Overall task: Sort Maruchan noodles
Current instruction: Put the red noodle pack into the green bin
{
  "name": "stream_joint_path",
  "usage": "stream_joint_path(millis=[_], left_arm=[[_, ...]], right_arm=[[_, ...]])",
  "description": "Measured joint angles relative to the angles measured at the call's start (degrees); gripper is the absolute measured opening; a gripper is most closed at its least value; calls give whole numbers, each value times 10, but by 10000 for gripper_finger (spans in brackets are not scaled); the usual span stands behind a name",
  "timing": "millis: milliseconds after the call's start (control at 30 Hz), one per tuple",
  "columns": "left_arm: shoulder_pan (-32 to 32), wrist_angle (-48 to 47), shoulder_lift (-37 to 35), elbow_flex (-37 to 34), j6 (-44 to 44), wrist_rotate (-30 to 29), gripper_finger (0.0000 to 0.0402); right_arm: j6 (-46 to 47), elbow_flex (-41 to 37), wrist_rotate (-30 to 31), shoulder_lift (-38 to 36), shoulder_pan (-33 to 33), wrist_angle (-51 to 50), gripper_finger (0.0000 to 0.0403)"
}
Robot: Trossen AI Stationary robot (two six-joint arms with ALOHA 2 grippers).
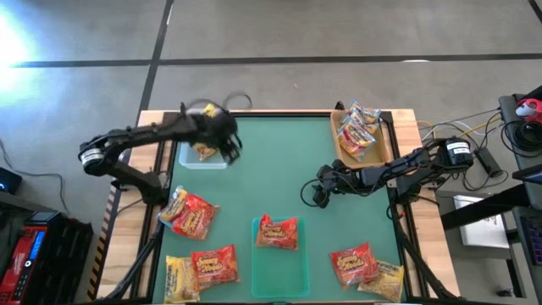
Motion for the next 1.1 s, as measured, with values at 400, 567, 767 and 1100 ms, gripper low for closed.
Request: stream_joint_path(millis=[400, 567, 767, 1100], left_arm=[[-296, -184, -1, -23, -111, 225, 166], [-419, -75, -1, -59, -197, 366, 166], [-528, 88, -1, -101, -368, 384, 166], [-571, 313, 0, -194, -524, 400, 166]], right_arm=[[-5, 0, 5, 0, 0, 0, 205], [-20, 0, 6, 0, 0, 3, 205], [-28, 0, 6, 0, 0, 5, 205], [-25, 0, 6, 0, 0, 6, 205]])
